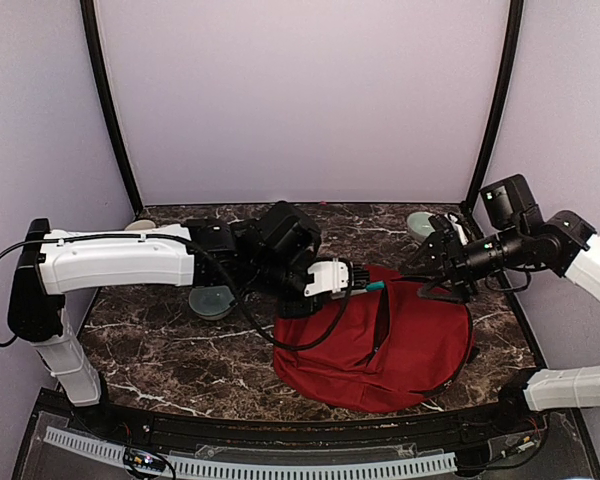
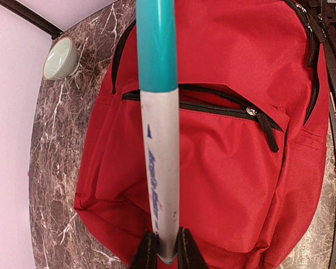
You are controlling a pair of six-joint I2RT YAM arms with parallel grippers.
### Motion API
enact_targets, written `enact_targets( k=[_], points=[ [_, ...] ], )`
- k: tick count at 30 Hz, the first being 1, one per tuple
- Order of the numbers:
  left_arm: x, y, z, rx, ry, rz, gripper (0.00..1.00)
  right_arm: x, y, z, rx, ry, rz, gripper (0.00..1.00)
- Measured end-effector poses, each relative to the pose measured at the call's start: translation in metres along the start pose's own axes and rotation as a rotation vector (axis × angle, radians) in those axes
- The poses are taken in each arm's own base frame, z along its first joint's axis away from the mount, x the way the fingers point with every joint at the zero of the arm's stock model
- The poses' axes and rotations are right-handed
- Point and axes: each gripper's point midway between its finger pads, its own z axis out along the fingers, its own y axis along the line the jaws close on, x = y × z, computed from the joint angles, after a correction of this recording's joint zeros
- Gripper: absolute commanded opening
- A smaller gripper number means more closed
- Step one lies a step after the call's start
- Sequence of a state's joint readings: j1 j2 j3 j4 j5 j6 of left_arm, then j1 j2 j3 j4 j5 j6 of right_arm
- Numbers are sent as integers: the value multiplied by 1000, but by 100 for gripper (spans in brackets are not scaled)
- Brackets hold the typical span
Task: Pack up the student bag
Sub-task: Pass from the left arm to the right
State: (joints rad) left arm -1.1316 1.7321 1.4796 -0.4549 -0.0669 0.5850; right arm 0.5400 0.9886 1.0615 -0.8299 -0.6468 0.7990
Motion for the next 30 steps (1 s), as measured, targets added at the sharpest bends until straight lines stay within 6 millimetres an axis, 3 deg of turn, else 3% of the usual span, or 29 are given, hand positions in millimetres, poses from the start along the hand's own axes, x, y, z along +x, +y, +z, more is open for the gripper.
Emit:
enact_targets(
  k=[8,17,22,28,30],
  points=[
    [-21,3,-4,-21,-63,16,0,-12,-14,24,25,32,65,71],
    [-47,13,1,-20,-90,11,0,-28,-7,39,-6,47,46,53],
    [-59,19,8,-8,-77,-24,0,-29,-2,39,-33,50,28,33],
    [-54,15,15,19,-42,-58,0,-29,1,39,-45,50,17,5],
    [-53,14,14,23,-37,-61,0,-29,-1,39,-37,50,21,0]
  ],
)
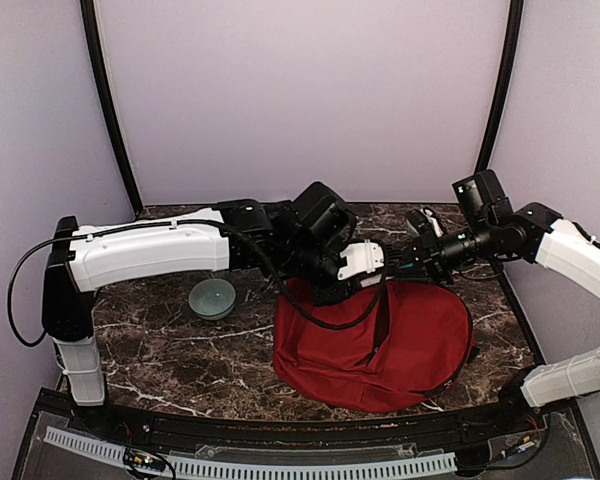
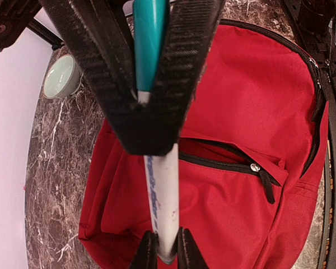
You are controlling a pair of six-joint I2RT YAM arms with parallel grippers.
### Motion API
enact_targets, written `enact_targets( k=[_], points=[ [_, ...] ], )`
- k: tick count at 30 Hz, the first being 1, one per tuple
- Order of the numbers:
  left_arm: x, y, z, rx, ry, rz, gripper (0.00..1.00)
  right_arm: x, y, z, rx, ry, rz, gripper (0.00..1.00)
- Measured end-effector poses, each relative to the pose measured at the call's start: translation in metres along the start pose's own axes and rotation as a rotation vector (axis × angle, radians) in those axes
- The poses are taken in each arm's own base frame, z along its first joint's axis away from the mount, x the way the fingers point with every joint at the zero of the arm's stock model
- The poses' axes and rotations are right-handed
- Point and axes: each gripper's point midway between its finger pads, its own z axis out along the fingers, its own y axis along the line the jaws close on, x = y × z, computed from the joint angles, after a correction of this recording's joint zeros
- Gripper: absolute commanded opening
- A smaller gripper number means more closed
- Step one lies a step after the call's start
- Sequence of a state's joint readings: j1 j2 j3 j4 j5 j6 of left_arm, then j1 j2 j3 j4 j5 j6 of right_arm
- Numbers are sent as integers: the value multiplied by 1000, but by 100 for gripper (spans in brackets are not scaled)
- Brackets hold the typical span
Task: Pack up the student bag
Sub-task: Pass from the left arm to the right
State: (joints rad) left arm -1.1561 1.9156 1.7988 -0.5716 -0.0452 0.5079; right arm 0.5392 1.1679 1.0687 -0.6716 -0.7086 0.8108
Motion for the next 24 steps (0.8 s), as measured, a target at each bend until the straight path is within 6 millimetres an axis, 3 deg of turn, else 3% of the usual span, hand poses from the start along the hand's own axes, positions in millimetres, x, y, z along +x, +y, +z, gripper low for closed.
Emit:
enact_targets(
  k=[4,6,8,9,14,20,24],
  points=[
    [1,0,0,2,5,-15,4,1,-1,0,4,1,-9,0],
    [0,0,0,5,10,-24,28,1,-1,0,6,2,-11,0],
    [0,0,1,9,20,-35,64,0,-2,-1,12,-1,-13,0],
    [-1,1,2,9,23,-48,76,0,-3,-2,22,-5,-15,0],
    [2,2,2,-1,42,-110,78,-8,-11,-11,74,-40,-8,0],
    [6,7,2,-38,61,-216,76,-25,-38,-24,191,-127,23,0],
    [9,13,1,-74,73,-288,74,-30,-57,-22,263,-148,36,0]
  ],
)
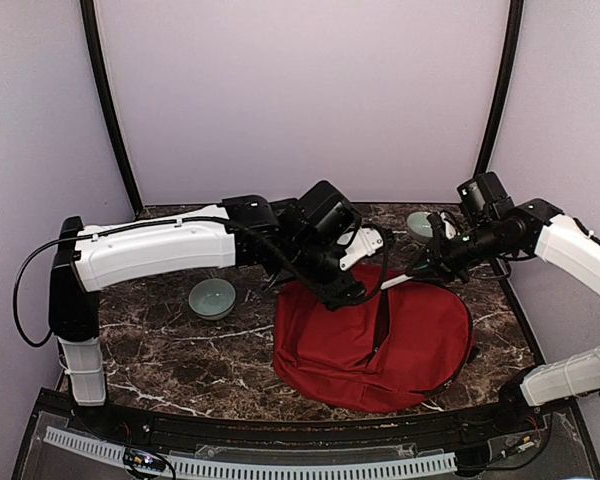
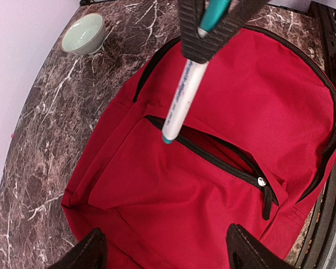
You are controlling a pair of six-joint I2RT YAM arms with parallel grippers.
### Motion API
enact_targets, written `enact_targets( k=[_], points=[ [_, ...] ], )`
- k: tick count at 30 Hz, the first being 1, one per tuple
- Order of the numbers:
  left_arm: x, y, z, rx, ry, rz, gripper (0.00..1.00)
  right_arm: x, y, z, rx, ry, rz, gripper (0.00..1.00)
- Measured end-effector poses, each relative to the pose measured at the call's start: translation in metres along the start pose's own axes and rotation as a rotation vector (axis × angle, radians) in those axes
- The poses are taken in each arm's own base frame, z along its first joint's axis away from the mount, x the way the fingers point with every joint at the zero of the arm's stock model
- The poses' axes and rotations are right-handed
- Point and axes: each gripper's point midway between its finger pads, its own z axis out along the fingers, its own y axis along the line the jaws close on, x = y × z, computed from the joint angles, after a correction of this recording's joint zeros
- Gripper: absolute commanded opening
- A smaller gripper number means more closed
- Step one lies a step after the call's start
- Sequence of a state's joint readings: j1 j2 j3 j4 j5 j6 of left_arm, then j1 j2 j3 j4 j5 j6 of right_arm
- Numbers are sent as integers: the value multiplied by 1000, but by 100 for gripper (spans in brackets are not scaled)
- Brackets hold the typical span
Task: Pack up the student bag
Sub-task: Pass from the left arm to the right, then place the pen in the lower front pocket of the bag.
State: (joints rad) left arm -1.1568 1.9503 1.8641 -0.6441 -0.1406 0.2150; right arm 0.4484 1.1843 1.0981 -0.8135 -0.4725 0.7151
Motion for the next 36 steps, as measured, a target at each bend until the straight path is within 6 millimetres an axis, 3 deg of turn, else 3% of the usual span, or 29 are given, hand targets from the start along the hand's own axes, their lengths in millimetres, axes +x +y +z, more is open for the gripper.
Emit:
enact_targets(
  k=[8,16,25,31,36],
  points=[
    [14,6,-18,-36,6,-122,70,5,-29,28,74,56,31,0],
    [12,9,-30,-41,-8,-191,69,8,-39,32,109,71,-9,0],
    [10,7,-30,-34,-16,-225,69,33,-66,40,162,140,5,0],
    [9,6,-31,-31,-18,-229,69,36,-63,37,136,126,-38,0],
    [5,5,-33,-24,-30,-240,68,40,-58,50,49,146,-54,0]
  ],
)
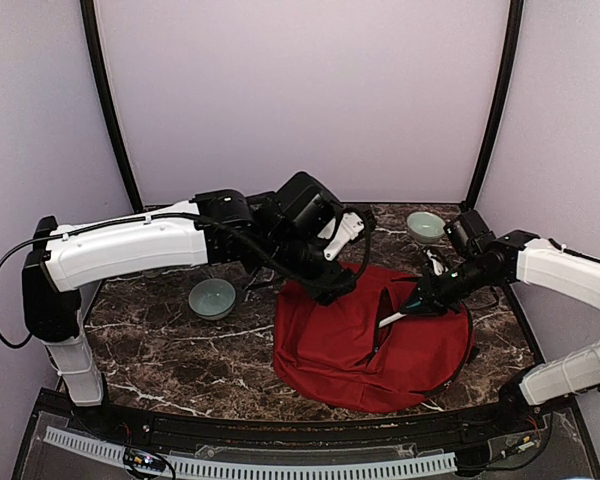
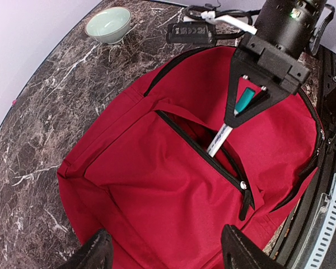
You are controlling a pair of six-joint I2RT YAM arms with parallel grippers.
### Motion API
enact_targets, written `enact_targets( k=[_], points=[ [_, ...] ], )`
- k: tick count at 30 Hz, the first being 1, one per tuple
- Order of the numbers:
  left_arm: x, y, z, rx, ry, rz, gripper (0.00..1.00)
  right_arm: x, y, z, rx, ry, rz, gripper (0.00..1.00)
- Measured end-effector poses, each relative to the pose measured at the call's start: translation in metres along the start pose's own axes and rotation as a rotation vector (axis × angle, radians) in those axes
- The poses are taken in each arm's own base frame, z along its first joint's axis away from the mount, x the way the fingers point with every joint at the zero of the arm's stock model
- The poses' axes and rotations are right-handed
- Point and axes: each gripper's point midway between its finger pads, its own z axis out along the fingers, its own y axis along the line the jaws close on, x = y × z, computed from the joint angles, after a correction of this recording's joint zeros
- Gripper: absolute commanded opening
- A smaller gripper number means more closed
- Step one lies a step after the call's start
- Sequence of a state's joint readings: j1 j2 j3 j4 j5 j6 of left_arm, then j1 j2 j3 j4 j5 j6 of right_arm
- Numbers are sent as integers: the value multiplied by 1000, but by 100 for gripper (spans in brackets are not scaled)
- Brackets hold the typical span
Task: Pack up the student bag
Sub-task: Place the pen in the lower front pocket of the bag.
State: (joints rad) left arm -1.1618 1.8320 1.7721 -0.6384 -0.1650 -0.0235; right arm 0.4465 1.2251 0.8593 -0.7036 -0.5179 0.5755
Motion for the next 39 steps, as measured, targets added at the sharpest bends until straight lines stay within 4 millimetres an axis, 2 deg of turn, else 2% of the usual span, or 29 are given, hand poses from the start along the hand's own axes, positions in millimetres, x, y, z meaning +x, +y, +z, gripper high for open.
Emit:
enact_targets(
  k=[4,9,11,13,15,18,23,27,31,35,39],
  points=[
    [-5,-2,-3,9,-14,-15,68,-2,3,18,-70,26,-6,0],
    [-4,-6,-3,22,-11,-38,68,-12,21,34,-221,33,-53,3],
    [-4,-8,-3,26,-7,-44,68,-11,26,41,-281,52,-67,14],
    [-3,-8,-3,27,-6,-50,68,-7,26,47,-315,81,-71,36],
    [-3,-8,-3,27,-6,-57,68,-2,24,49,-320,103,-82,50],
    [-3,-8,-3,26,-6,-63,68,4,21,46,-290,124,-118,55],
    [-5,-9,-2,27,-8,-71,68,4,16,28,-198,116,-163,58],
    [-6,-10,2,28,-10,-72,68,1,3,12,-68,86,-169,55],
    [-3,-12,7,32,2,-68,68,1,-6,-2,27,65,-174,44],
    [-5,-14,13,35,5,-55,68,10,-8,-11,49,74,-164,26],
    [-13,-15,17,37,-11,-43,68,16,-12,-11,79,95,-164,7]
  ],
)
